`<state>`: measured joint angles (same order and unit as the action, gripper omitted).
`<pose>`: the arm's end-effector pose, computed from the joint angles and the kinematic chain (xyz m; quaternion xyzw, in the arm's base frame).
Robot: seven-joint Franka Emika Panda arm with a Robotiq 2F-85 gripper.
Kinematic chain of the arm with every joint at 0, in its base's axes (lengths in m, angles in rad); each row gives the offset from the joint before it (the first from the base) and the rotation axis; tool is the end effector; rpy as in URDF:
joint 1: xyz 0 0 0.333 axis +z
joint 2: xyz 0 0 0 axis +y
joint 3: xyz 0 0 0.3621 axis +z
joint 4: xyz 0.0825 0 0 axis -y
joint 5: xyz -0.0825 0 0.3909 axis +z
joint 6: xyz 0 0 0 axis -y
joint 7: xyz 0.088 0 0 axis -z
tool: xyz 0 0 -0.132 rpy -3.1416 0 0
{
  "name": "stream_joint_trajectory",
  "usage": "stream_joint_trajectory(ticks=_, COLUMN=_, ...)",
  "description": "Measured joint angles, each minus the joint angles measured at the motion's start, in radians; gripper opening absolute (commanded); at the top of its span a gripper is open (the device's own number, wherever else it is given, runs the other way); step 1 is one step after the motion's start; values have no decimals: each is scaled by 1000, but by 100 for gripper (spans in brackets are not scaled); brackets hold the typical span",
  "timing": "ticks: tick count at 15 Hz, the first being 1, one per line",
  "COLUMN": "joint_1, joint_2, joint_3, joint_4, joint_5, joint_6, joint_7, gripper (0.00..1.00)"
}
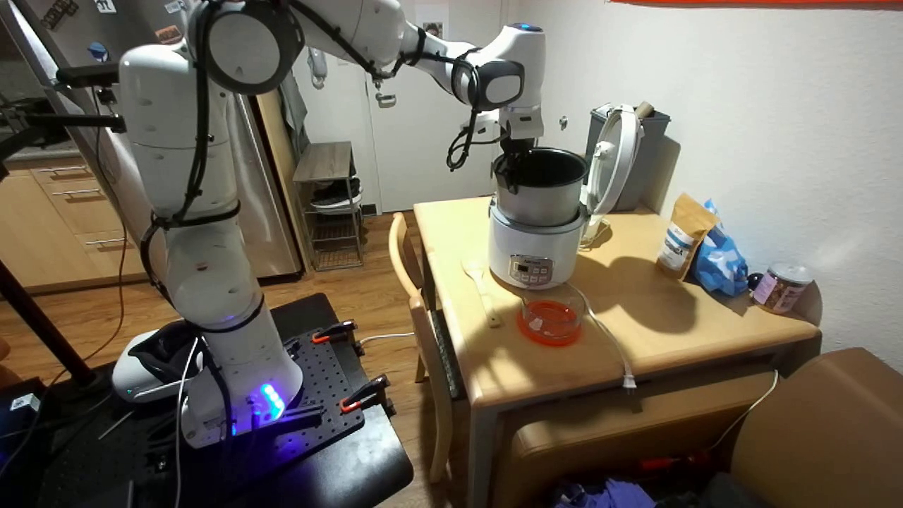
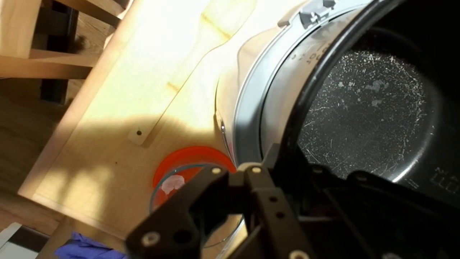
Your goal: Put the pot in the rice cooker
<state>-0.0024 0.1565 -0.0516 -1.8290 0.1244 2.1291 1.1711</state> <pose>0.6347 -0.0246 0.4783 -0.7983 0.5958 -0.0339 0.0813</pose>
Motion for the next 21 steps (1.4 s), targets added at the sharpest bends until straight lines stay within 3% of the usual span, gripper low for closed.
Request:
stream_joint_trajectory(ticks=14, joint_1=30, joint_2=60, joint_3=5, joint_4=7, joint_5=-28, joint_6=3, joint_7=-2, gripper=2)
stream_joint_trajectory(ticks=21, joint_1=14, joint_2=69, joint_3=4, joint_4=7, joint_5=21, joint_6=3, joint_7=-23, gripper=2)
